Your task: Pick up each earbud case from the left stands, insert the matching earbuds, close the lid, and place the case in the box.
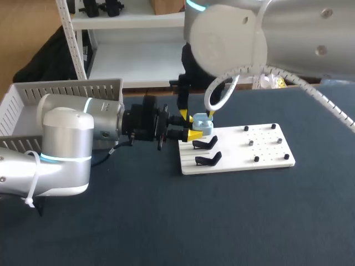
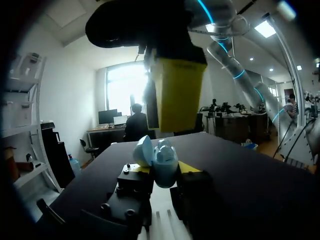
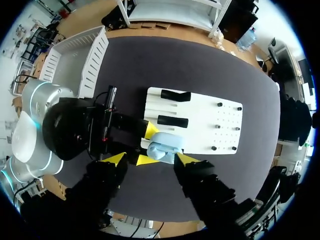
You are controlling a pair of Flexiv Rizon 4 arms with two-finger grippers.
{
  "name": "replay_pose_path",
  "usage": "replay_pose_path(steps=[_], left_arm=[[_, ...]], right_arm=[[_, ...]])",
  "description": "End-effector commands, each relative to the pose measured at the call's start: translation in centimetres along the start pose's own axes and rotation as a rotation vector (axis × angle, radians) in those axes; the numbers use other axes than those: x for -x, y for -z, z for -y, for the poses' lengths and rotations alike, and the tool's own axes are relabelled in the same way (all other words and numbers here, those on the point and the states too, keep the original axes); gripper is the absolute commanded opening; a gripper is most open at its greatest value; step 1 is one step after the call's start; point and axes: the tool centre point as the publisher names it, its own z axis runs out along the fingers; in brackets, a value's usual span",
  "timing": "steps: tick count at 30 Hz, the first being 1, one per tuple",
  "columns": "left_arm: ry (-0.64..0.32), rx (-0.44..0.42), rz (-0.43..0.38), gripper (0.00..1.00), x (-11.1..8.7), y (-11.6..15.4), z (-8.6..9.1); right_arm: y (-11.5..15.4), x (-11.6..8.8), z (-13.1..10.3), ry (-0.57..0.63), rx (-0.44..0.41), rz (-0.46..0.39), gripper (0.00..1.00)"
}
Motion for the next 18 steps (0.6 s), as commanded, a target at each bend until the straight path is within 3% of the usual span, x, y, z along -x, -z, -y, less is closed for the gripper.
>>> replay_pose_path(steps=[1, 11, 18], left_arm=[[-0.001, 0.001, 0.003, 0.0, -0.1, 0.0, 0.0], [-0.001, 0.001, 0.003, 0.0, -0.1, 0.0, 0.0], [-0.001, 0.001, 0.003, 0.0, -0.1, 0.0, 0.0]], right_arm=[[1.5, 0.2, 1.6, -0.056, 0.003, 0.031, 1.0], [-0.4, 4.5, 6.6, -0.293, -0.043, 0.05, 1.0], [-2.3, 4.3, 8.3, -0.334, -0.043, 0.009, 1.0]])
